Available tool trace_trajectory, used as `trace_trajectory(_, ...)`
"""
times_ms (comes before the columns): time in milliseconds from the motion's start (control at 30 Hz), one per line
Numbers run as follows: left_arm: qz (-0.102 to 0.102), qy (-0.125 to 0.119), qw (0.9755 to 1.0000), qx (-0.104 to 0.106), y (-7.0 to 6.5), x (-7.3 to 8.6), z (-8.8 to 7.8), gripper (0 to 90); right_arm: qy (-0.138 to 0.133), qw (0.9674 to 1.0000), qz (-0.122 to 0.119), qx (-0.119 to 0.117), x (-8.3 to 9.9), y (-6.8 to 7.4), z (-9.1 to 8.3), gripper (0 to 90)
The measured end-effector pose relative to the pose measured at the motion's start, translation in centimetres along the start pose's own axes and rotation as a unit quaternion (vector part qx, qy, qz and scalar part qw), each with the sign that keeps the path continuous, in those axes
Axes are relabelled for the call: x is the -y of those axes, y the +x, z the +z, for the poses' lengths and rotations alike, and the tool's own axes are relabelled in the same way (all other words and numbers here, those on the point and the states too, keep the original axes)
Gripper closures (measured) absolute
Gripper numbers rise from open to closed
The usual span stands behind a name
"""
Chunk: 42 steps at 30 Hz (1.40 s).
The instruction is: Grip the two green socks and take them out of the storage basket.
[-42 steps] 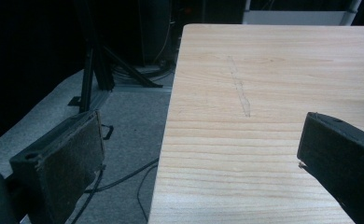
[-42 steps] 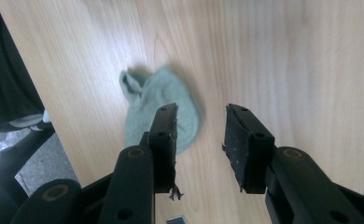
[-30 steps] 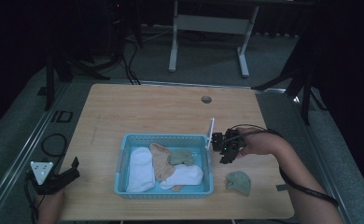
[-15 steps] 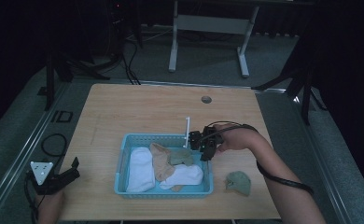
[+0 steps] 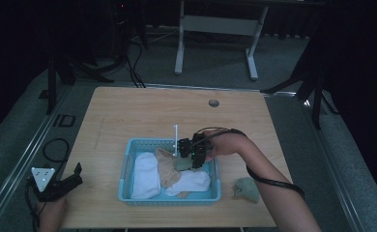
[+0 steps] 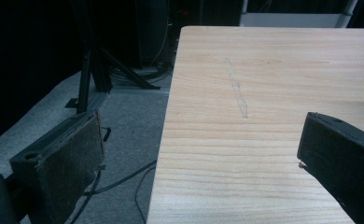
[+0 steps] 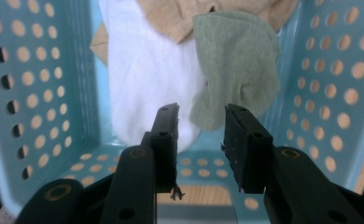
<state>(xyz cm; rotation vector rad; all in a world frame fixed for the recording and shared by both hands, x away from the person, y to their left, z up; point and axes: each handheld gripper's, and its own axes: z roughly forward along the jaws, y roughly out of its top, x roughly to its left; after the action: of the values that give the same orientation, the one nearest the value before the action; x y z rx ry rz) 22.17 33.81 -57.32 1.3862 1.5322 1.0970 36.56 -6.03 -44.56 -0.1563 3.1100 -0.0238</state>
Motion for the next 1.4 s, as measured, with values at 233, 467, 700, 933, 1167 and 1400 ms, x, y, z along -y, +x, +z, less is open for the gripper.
trace_trajectory(233, 0.000, 0.000, 1.0000, 0.000, 0.0, 0.0, 0.0, 0.7, 0.002, 0.9999, -0.003, -0.012, -0.9, -0.8, 1.7, 65.1)
trace_trajectory(467, 0.000, 0.000, 1.0000, 0.000, 0.0, 0.0, 0.0, 0.7, 0.005, 0.9998, 0.007, -0.016, -1.2, -1.8, 3.5, 65.1)
trace_trajectory(700, -0.001, -0.002, 1.0000, 0.001, 0.0, 0.0, 0.0, 0.7, 0.022, 0.9995, 0.007, -0.022, -1.5, -2.0, 5.2, 65.1)
trace_trajectory(933, -0.001, -0.001, 1.0000, 0.000, 0.0, 0.0, 0.0, 0.7, 0.028, 0.9994, 0.003, -0.018, -1.6, -2.0, 6.3, 70.4)
trace_trajectory(1167, -0.001, -0.001, 1.0000, 0.001, 0.0, 0.0, 0.0, 0.7, 0.025, 0.9997, 0.003, -0.006, -1.6, -2.1, 5.9, 82.7)
trace_trajectory(1400, -0.001, -0.001, 1.0000, 0.000, 0.0, 0.0, 0.0, 0.7, 0.021, 0.9998, 0.005, 0.001, -1.2, -1.9, 4.2, 83.7)
